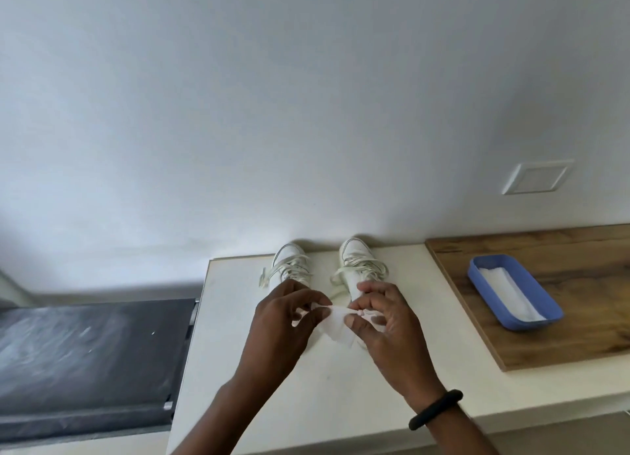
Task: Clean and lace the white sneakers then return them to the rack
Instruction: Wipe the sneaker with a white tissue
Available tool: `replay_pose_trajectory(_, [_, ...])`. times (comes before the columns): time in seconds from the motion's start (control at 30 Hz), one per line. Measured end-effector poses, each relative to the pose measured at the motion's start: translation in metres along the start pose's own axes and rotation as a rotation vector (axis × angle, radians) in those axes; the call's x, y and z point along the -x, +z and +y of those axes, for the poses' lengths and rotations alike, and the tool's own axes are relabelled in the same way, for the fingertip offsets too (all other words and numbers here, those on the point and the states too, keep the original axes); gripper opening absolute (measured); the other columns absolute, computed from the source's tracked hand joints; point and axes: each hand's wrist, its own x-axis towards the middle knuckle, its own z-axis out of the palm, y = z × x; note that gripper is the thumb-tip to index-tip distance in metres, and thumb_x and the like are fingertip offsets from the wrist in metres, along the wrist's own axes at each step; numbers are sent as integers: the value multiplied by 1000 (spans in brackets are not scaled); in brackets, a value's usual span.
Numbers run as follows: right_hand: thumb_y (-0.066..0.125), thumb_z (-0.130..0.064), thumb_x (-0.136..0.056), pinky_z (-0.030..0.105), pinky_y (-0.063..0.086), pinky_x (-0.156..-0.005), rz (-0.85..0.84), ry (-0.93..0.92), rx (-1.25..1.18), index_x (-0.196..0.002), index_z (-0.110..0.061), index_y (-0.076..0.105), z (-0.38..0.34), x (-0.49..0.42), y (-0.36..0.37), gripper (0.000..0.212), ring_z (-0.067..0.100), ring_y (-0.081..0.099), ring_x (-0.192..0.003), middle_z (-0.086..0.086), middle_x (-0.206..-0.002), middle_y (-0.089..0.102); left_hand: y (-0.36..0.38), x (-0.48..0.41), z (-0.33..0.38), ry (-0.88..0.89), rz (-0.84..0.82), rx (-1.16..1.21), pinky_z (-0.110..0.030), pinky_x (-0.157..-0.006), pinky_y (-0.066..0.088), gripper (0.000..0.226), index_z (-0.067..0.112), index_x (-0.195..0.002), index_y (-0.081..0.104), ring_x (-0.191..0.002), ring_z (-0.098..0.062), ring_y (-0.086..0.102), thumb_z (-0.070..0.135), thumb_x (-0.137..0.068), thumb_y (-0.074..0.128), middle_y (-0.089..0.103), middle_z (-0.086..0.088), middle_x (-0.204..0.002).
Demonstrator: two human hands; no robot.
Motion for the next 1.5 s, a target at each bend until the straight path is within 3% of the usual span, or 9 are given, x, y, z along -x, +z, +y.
replay_pose_trajectory(0.13, [71,-28,-86,32,53,-82,25,202,-497,-96,-20,73,6,5,2,13,15,69,-95,3,-99,75,22,-8,4,-125,2,193,-15,-75,51,5,28,-82,77,-100,-1,65,26,-87,76,69,13,-105])
replay_pose_trajectory(0.23, [67,-19,-94,49,56,-84,313,423,-681,-98,-13,72,33,7,2,9,32,70,-99,13,-101,75,62,-18,1,-322,-65,393,-32,-78,55,15,26,-86,76,-86,-3,68,36,-93,68,75,7,-90])
replay_pose_trajectory(0.43, [61,-16,-98,39,55,-73,630,656,-759,-98,-20,70,85,14,-20,9,27,64,-97,12,-109,69,169,-33,-22,-58,-71,-430,-38,-86,54,56,25,-120,64,-117,-26,54,60,-77,61,52,-4,-125])
replay_pose_trajectory(0.73, [62,-12,-95,35,55,-66,462,768,-1061,-106,-11,69,104,8,-54,13,30,65,-96,14,-107,72,200,-54,-31,-104,-8,-594,-42,-96,54,59,7,-113,59,-137,-42,40,45,-74,82,21,-25,-151])
replay_pose_trajectory(0.87, [63,-2,-90,32,56,-66,423,738,-1132,-113,-10,71,105,9,-62,25,26,70,-100,11,-109,76,192,-49,-35,-258,-107,-644,-38,-83,54,41,14,-99,70,-119,-36,56,51,-80,74,40,-19,-142])
replay_pose_trajectory(1.07, [63,-1,-90,28,57,-60,485,703,-1124,-110,-9,71,91,8,-76,23,24,69,-92,14,-111,74,138,-48,-6,-528,-81,101,-32,-66,53,23,12,-92,77,-76,-22,69,33,-84,77,73,-5,-81])
replay_pose_trajectory(1.17, [64,-2,-90,24,53,-53,525,642,-1080,-103,-14,71,68,8,-94,19,22,65,-91,8,-106,73,87,-29,29,-781,-105,813,-51,-89,59,29,7,-113,69,-98,-27,73,22,-89,72,77,-11,-104])
replay_pose_trajectory(1.37, [73,-25,-81,22,53,-62,369,321,-539,-92,-27,75,-27,48,-114,11,16,71,-90,-9,-90,77,4,49,70,-697,-124,907,-44,-84,62,31,0,-103,77,-102,-33,72,22,-81,80,73,-23,-112])
replay_pose_trajectory(1.5, [79,-40,-81,13,50,-61,279,-68,-99,-88,-38,71,-86,85,-106,10,8,68,-80,-14,-80,72,-40,100,84,-547,-52,770,-38,-68,60,81,-7,-89,76,-79,-32,68,50,-36,99,72,-26,-88])
